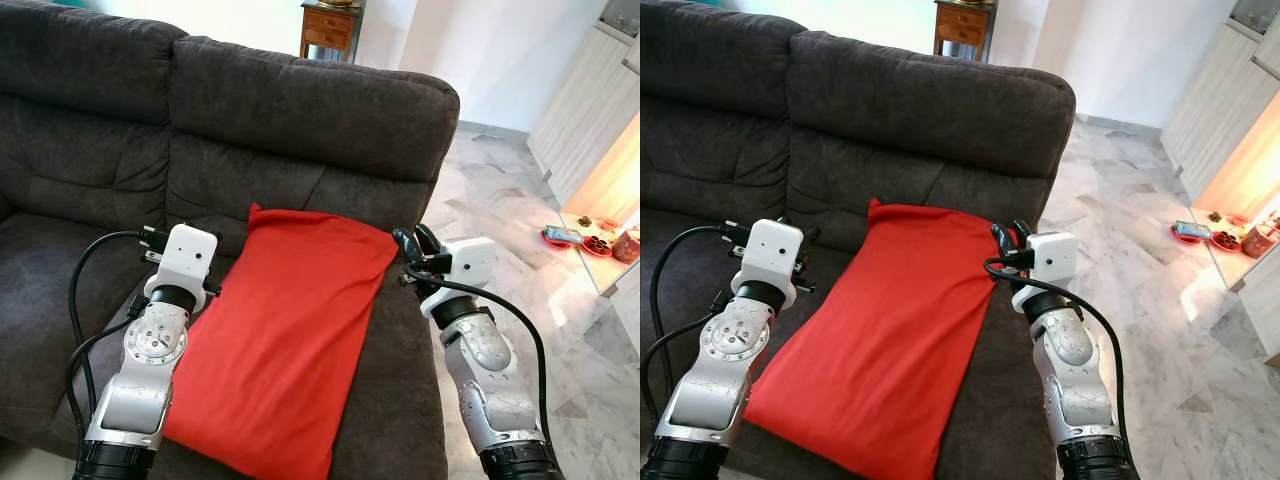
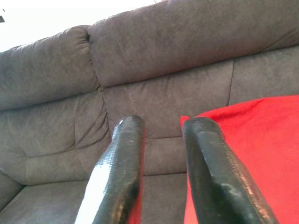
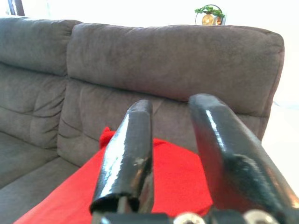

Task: Move the pillow to the sofa from floor

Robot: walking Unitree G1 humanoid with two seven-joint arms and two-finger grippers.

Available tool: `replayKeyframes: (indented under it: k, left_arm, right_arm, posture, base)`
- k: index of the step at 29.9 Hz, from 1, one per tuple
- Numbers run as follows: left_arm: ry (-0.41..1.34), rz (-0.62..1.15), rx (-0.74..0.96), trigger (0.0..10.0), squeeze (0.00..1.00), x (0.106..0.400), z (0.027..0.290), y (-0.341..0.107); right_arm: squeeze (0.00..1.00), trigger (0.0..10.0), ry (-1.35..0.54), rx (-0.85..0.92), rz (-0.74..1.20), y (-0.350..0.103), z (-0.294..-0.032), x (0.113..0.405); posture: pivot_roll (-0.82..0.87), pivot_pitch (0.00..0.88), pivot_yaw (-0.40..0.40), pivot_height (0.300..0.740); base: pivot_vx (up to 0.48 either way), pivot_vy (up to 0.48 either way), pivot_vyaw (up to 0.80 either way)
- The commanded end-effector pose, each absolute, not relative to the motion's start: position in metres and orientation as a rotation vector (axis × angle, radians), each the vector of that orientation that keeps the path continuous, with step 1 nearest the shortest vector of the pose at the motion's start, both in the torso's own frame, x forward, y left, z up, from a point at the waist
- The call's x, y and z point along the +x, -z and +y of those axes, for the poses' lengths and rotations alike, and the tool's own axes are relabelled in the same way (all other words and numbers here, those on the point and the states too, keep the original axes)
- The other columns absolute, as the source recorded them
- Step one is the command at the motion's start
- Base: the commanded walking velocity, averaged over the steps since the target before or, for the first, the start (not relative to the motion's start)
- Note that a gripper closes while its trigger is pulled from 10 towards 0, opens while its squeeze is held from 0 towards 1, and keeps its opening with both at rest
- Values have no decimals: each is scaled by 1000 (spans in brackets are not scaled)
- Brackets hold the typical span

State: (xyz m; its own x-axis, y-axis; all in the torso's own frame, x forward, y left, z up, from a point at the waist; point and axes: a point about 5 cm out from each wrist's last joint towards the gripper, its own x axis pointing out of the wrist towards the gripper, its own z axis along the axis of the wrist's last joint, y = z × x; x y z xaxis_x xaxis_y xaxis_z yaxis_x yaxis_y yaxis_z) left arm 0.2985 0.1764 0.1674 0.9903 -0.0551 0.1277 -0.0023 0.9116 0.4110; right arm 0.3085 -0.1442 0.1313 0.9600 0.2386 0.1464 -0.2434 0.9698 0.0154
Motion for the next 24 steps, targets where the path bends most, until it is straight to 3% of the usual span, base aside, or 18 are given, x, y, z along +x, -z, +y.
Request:
replayKeyframes:
  k: [1, 3, 4, 13, 16, 24]
  left_arm:
    - [32, -154, 431, 10000, 1000, 301, 170, -171]
    - [35, -151, 433, 10000, 1000, 301, 169, -170]
    - [39, -140, 438, 10000, 0, 301, 169, -166]
    - [47, 53, 399, 10000, 0, 295, 184, -106]
    - [4, 143, 358, 10000, 0, 289, 195, -81]
    - [-30, 321, 306, 10000, 0, 267, 208, -34]
  right_arm:
    - [0, 10000, -199, 7, -121, -126, -153, 310]
    - [0, 10000, -178, 2, -108, -122, -157, 310]
    - [0, 10000, -124, -9, -77, -114, -165, 310]
    - [0, 10000, 107, -94, 167, -55, -212, 296]
    - [0, 10000, 221, -102, 306, -25, -237, 280]
    - [0, 10000, 339, -65, 543, 20, -260, 239]
  posture:
    - [142, 0, -151, 740]
    - [142, 0, -151, 740]
    - [140, 0, -150, 740]
    - [125, 0, -140, 740]
    - [126, 0, -137, 740]
    - [114, 0, -124, 740]
  base:
    - [0, 0, 0]
    - [0, 0, 0]
    - [0, 0, 0]
    - [0, 0, 0]
    - [0, 0, 0]
    - [0, 0, 0]
